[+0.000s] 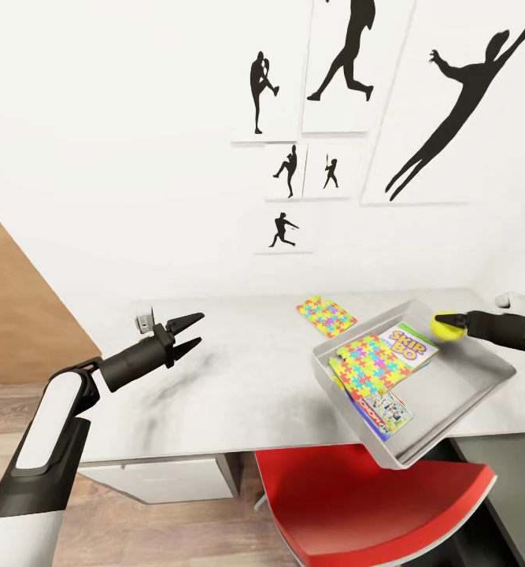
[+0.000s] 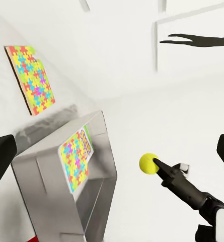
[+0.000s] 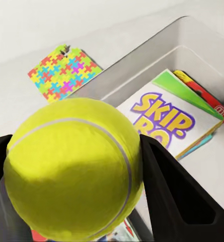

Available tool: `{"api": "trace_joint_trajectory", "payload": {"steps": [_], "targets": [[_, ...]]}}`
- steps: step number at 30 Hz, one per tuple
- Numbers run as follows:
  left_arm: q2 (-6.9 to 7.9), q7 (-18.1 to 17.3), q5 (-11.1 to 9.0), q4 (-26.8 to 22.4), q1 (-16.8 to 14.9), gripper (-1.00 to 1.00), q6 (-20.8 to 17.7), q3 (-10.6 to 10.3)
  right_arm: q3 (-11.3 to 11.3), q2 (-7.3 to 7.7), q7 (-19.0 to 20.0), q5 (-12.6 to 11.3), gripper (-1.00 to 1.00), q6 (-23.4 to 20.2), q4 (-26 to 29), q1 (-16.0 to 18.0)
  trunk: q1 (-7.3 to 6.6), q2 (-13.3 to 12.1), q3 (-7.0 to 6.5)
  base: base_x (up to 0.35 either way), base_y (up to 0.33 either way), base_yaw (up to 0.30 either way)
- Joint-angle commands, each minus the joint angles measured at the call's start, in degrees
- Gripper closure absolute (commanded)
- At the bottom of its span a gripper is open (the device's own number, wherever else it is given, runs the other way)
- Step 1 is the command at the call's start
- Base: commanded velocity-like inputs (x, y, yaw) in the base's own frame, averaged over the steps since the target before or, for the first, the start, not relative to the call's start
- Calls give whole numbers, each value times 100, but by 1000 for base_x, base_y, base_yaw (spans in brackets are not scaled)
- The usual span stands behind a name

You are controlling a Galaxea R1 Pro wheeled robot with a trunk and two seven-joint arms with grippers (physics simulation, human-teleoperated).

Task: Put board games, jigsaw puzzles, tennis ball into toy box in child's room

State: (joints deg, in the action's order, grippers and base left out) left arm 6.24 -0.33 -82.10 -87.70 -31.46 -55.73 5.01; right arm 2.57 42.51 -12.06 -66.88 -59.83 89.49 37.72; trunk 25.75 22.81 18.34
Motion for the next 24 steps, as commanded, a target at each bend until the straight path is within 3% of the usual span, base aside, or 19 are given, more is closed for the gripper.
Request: {"api": "trace_joint_trajectory", "payload": {"steps": [1,4,12,24], "targets": [[0,-5,2,-1,-4,-100,-26,7,-11,-38,-121,-35,100,-17,-21,5,3,11,10,0,0,-2],[2,-6,1,-1,-3,-100,-26,7,-30,-101,-175,77,100,-17,-60,0,3,11,10,0,0,-2],[8,-19,4,-1,-1,-100,-26,15,-59,-245,-249,745,100,-17,-285,-106,3,11,10,0,0,0],[9,-28,2,-1,0,-100,-27,17,-34,-260,-283,985,100,-17,-425,-145,3,11,10,0,0,0]]}}
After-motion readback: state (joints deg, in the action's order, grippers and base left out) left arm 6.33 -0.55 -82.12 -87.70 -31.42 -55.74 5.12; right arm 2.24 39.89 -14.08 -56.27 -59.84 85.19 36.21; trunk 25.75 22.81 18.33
